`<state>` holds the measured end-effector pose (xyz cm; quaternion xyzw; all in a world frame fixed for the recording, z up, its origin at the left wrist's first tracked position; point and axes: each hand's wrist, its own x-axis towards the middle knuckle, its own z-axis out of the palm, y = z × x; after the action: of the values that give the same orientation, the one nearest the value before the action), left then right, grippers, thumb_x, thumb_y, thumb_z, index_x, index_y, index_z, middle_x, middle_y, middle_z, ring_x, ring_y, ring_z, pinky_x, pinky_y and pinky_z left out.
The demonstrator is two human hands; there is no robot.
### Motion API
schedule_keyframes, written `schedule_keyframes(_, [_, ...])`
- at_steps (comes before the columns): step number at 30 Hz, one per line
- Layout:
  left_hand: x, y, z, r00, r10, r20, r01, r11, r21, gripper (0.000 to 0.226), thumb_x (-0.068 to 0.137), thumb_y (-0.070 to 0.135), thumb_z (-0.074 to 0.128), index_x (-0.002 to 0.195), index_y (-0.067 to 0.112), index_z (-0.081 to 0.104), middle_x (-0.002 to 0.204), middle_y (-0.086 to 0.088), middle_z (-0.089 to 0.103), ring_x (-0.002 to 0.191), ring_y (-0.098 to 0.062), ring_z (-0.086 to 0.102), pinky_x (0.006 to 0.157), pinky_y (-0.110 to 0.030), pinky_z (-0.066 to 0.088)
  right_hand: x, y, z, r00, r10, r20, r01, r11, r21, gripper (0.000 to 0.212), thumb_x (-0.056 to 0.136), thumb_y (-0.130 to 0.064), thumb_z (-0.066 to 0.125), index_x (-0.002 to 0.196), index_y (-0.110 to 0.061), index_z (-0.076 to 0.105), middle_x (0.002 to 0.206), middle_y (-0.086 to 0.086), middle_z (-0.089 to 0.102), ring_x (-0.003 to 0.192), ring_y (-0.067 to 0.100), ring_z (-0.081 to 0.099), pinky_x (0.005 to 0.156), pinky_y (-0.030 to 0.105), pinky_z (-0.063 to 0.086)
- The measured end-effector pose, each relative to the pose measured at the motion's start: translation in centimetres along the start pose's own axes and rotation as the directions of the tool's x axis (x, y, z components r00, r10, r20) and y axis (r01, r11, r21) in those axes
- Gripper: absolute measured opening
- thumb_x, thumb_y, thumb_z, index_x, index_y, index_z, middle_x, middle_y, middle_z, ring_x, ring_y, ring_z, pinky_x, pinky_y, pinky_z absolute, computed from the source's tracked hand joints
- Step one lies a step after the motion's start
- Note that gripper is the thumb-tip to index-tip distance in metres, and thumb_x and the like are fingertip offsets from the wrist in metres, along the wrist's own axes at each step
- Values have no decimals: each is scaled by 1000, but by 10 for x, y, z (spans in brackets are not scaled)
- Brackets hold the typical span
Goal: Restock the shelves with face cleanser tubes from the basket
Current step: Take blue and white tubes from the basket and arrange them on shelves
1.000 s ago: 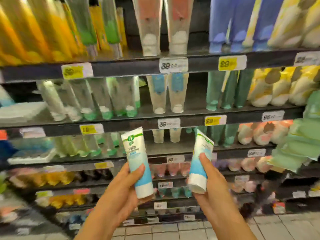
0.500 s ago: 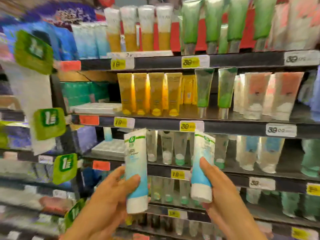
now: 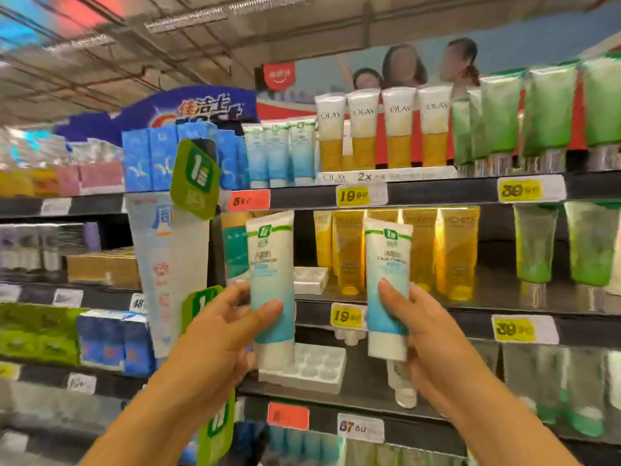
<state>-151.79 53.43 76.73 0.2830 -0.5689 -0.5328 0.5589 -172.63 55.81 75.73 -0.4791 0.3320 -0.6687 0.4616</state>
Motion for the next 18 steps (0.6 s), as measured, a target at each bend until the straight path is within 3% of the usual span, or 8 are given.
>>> schedule_keyframes(2, [23,9,-5,998,59,-14,-58,997,53,63,49,31,72,109,13,60,92,-9,73,82,-26,66,82,-49,49,21,-4,12,999,-39,27,40,998,-57,42,63,-41,63,100,-22,62,79,-4,73,70,7,68,61,24,58])
schedule_keyframes(8, [101,44,-8,964,259,-58,-249,958,139,47,50,34,71,93,20,63,80,3,74,70,-9,70,68,-35,54,90,-27,32,988,-135,81,142,986,-90,46,61,-39,65,103,-19,62,94,2,73,86,15,69,80,36,55])
schedule_keyframes(11, [148,64,-6,930,353,-97,-326,919,221,36,64,29,70,98,21,62,80,4,73,72,-8,69,62,-28,54,126,-45,42,971,-207,121,215,975,-58,38,60,-36,64,95,-22,63,84,-5,74,76,7,70,78,32,55])
schedule_keyframes(14, [193,81,0,902,412,-128,-362,884,297,34,79,20,67,111,13,58,94,-5,71,83,-20,68,77,-41,55,160,-62,50,950,-263,171,273,961,-38,36,59,-35,63,93,-23,63,81,-9,74,76,3,69,72,25,56])
schedule_keyframes(18, [238,91,4,862,479,-165,-371,819,437,28,85,21,64,111,18,54,105,-5,66,87,-15,65,75,-31,53,193,-74,59,925,-286,248,307,951,-47,48,55,-39,65,100,-23,63,95,-3,74,89,14,70,74,35,57])
